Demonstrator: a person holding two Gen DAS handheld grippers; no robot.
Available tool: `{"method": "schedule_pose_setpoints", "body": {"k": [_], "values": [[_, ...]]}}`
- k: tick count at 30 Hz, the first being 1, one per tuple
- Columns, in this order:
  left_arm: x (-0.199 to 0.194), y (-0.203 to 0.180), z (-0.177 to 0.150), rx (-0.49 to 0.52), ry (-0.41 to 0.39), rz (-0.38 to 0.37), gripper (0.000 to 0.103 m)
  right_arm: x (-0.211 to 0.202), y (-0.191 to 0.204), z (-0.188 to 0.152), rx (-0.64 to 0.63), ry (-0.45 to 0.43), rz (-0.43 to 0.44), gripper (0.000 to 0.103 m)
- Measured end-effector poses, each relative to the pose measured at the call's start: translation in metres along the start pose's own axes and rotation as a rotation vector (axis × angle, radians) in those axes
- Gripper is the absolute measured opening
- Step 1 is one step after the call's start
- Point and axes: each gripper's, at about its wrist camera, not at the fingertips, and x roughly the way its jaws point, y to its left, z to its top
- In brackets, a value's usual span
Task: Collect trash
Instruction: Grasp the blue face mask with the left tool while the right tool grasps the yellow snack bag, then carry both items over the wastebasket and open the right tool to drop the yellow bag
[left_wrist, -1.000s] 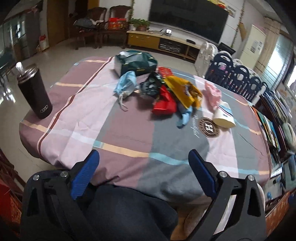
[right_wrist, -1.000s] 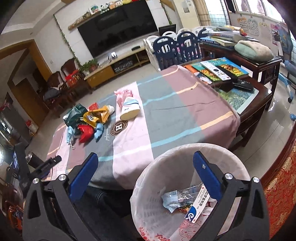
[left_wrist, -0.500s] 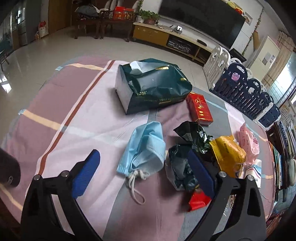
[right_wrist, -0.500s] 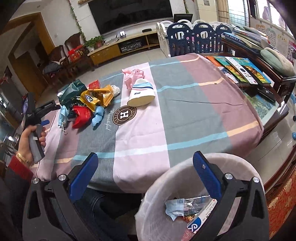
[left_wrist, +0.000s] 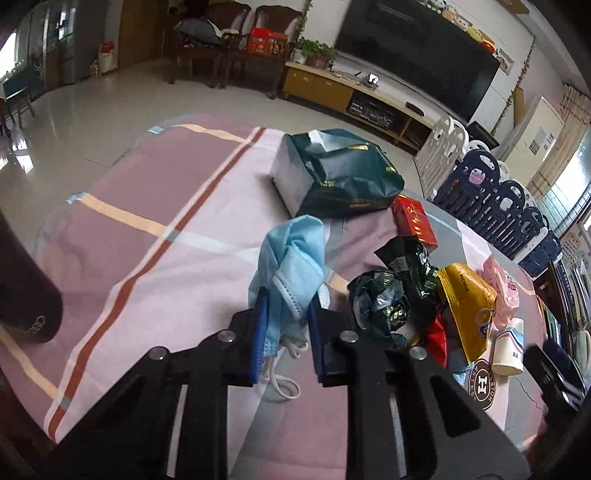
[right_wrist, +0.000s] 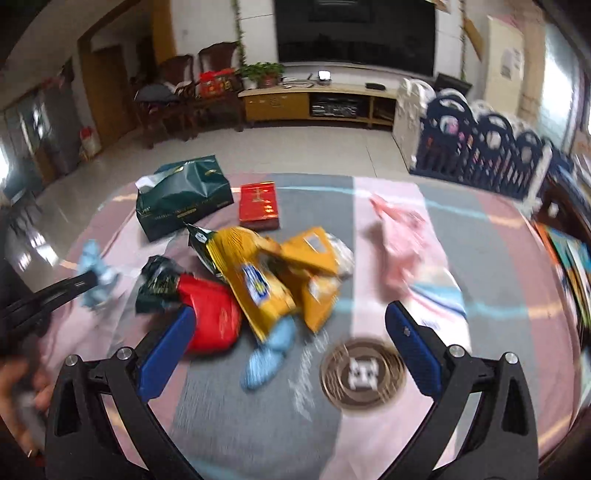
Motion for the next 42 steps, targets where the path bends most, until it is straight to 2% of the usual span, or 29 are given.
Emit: {"method": "schedule_pose_setpoints", "body": {"k": [2, 3, 4, 5, 6, 7, 11, 16, 21, 30, 36, 42], "values": [[-0.008, 0.009, -0.006, -0.023, -0.011, 0.013, 0.022, 0.03, 0.016, 0.009, -0.039, 0.041, -0.024, 0.098], [-0.009, 0.013, -0.007, -0.044, -0.01, 0.016, 0.022, 0.041, 0.019, 0.008, -0.045, 0.059, -0.033, 0.093], [-0.008, 0.018, -0.008, -0.066, -0.005, 0.015, 0.022, 0.052, 0.023, 0.008, -0.055, 0.087, -0.043, 0.076], [-0.006, 0.02, -0.008, -0.083, 0.007, 0.01, 0.022, 0.063, 0.025, 0.007, -0.064, 0.13, -0.049, 0.054], [-0.004, 0.022, -0.008, -0.087, 0.014, 0.004, 0.022, 0.07, 0.026, 0.005, -0.06, 0.161, -0.038, 0.043], [-0.004, 0.023, -0.008, -0.084, 0.014, 0.002, 0.022, 0.072, 0.024, 0.003, -0.05, 0.176, -0.022, 0.036], [-0.02, 0.012, -0.009, -0.045, -0.053, -0.001, 0.02, 0.045, 0.019, -0.004, -0.052, 0.135, 0.001, 0.021], [-0.059, -0.006, -0.019, -0.011, -0.092, -0.014, 0.02, -0.023, 0.006, -0.017, -0.037, 0.058, 0.021, 0.02], [-0.122, -0.042, -0.055, 0.07, -0.129, -0.047, 0.02, -0.096, -0.019, -0.044, 0.002, 0.02, 0.033, 0.02], [-0.232, -0.089, -0.103, 0.153, -0.233, -0.133, 0.02, -0.202, -0.059, -0.102, 0.053, -0.079, -0.038, 0.02], [-0.269, -0.111, -0.129, 0.18, -0.252, -0.198, 0.02, -0.249, -0.083, -0.124, 0.098, -0.124, -0.053, 0.02], [-0.284, -0.137, -0.15, 0.253, -0.239, -0.232, 0.02, -0.28, -0.105, -0.148, 0.159, -0.142, -0.069, 0.02]]}}
